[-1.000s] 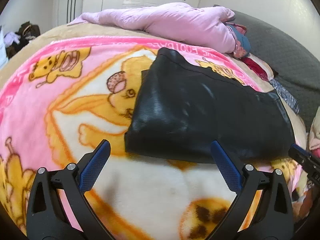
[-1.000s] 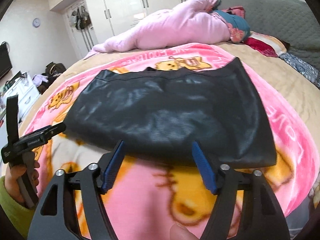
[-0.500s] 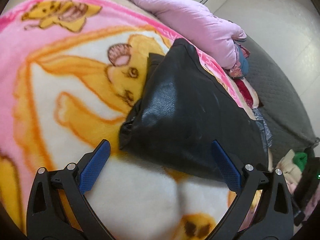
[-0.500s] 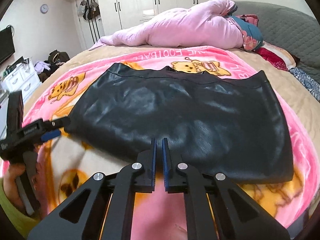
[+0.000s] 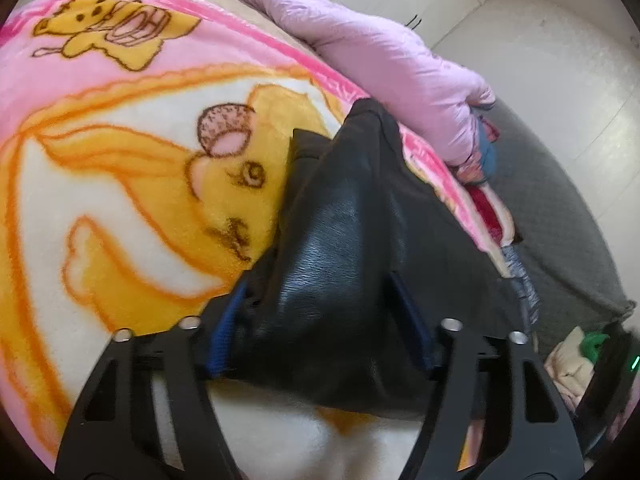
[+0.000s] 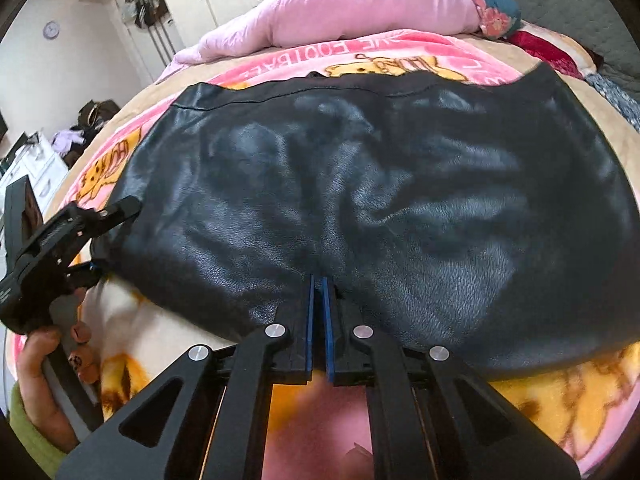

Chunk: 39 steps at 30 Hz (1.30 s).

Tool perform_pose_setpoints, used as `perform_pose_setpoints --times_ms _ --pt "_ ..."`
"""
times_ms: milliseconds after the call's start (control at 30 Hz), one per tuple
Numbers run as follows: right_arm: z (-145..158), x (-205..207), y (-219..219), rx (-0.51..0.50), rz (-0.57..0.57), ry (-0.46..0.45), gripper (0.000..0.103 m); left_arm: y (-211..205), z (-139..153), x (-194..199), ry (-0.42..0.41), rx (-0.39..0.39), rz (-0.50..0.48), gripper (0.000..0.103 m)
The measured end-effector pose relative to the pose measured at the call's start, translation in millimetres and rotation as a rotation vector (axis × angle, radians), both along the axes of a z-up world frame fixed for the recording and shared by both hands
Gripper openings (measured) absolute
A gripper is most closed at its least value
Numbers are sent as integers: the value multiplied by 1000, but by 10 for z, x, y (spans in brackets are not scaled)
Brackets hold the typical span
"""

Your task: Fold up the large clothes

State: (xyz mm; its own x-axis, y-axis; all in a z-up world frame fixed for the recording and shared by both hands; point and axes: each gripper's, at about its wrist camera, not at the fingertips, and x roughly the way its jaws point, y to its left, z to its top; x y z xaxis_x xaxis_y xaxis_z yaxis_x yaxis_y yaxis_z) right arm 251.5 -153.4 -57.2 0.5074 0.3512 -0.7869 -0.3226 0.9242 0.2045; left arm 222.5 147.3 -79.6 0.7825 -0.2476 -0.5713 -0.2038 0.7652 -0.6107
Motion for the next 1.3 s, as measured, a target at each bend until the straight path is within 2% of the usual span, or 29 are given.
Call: perform_pose_setpoints --times_ms 33,100,167,233,400,433,500,567,667,700,767,800,833,867,900,1033,1133,1200,1300 --pt "71 16 -3 14 0 -7 4 9 11 -17 -10 -3 -4 48" --pt "351 57 -6 53 -12 -105 4 4 34 -37 -24 -1 -10 43" --pt "590 256 103 6 -18 -168 4 -14 70 -57 -39 10 -16 39" --pt "611 533 196 8 -16 -128 4 -29 102 -71 -53 17 -20 37" --pt "375 1014 349 -60 -50 -40 4 -62 161 -91 -83 22 -40 32" --pt "256 1108 384 -108 -61 -20 3 -85 182 -86 -87 33 -45 31" --pt "32 1205 396 -127 -61 40 3 -130 224 -86 -96 62 -41 31" --pt "-94 1201 418 -141 -57 34 3 -139 239 -89 -95 66 -34 31" --pt "-43 1154 508 -221 -25 5 4 -181 285 -137 -112 82 -36 30" --pt "29 1156 527 -228 -27 10 7 -196 297 -144 -117 90 -37 30" --pt "326 1099 573 -112 9 7 8 -242 347 -171 -131 114 -40 30" --pt "445 1074 625 -77 29 -4 19 -261 370 -179 -137 122 -42 30" --pt "647 1013 772 -50 72 -14 41 -273 389 -187 -142 126 -45 30" --pt "740 999 868 -38 101 -9 50 -286 404 -198 -148 127 -46 30" --pt "870 962 1050 -18 147 12 63 -308 423 -209 -152 133 -48 30" --pt "1067 940 1664 -43 250 118 64 -342 455 -243 -172 129 -49 30" --pt "1001 968 2137 -205 303 138 69 -383 472 -262 -183 144 -50 30" --pt "806 992 2390 -359 305 168 70 -387 485 -266 -187 144 -51 30" --pt "566 992 2531 -460 295 209 71 -378 462 -257 -182 134 -51 30"
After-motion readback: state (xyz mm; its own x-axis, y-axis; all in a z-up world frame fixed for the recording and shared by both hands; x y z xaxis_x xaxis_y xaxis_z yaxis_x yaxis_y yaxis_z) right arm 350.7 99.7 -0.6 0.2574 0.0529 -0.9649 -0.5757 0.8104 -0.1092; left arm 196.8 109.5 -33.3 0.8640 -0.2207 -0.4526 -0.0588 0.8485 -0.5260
